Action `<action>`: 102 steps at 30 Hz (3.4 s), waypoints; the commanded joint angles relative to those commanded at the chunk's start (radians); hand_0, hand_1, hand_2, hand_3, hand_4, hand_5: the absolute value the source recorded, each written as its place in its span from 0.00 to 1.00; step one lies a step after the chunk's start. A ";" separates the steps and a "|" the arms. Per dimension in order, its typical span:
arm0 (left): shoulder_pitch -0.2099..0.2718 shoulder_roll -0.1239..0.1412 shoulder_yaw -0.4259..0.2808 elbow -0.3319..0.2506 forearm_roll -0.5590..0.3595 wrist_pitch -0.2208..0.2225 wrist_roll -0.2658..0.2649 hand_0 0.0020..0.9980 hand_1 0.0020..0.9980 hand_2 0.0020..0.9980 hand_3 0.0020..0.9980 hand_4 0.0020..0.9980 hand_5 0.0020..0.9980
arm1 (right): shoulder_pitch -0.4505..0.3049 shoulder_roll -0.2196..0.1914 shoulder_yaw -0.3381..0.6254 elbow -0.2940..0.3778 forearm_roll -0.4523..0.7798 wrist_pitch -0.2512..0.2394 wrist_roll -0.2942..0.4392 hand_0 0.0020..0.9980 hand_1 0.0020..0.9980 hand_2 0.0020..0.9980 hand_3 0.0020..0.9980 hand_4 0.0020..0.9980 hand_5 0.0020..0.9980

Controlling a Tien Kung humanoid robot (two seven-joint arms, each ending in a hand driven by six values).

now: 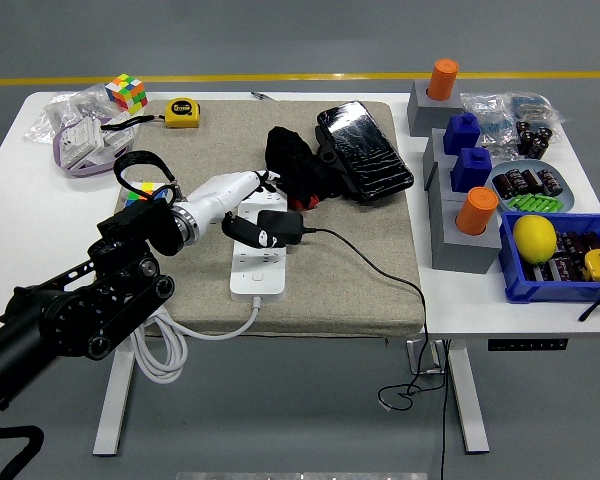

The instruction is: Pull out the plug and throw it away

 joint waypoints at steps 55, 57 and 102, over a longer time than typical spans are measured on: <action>-0.064 -0.091 0.223 0.028 -0.166 0.178 -0.181 0.46 0.48 0.48 0.55 0.77 0.00 | 0.000 -0.007 -0.020 0.002 0.010 -0.002 0.002 0.57 0.65 0.67 0.57 0.97 0.48; -0.065 -0.098 0.244 0.041 -0.174 0.180 -0.184 0.46 0.48 0.48 0.55 0.77 0.00 | -0.002 -0.006 -0.018 0.000 0.008 0.000 0.001 0.57 0.65 0.67 0.57 0.97 0.48; 0.283 0.194 -0.009 -0.537 -0.031 -0.096 0.181 0.07 0.07 0.12 0.88 0.46 0.00 | -0.010 -0.001 0.014 0.001 -0.004 0.007 0.003 0.57 0.65 0.67 0.57 0.97 0.48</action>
